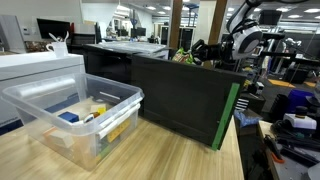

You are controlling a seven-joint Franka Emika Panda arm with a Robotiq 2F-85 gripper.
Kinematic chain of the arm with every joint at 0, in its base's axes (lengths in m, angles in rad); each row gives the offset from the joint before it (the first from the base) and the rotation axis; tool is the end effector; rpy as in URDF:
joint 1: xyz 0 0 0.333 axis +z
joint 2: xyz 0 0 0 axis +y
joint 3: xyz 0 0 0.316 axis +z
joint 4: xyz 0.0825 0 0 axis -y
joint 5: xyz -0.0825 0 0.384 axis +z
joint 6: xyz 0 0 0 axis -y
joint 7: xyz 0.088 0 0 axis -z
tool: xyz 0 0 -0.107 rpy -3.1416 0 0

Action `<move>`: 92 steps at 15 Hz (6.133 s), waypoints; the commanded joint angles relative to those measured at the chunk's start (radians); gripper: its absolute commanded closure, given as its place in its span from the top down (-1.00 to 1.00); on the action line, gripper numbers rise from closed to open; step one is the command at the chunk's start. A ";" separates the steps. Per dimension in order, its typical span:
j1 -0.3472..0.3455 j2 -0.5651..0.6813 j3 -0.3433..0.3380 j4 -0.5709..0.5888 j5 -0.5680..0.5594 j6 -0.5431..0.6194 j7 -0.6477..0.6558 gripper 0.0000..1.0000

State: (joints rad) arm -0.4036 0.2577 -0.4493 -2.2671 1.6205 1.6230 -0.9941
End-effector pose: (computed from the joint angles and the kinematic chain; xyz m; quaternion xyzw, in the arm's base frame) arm 0.4120 -0.3144 0.2802 -0.6841 0.3054 -0.3127 0.5839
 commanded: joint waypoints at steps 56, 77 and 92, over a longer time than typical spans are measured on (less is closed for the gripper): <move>0.079 0.180 0.116 0.199 0.154 0.154 -0.004 -0.99; 0.047 0.302 0.139 0.286 0.163 0.081 -0.021 -0.99; -0.029 0.318 0.046 0.085 0.122 0.000 0.089 -0.99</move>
State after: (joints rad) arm -0.4320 0.5617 -0.3914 -2.1483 1.7687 1.6032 -0.9561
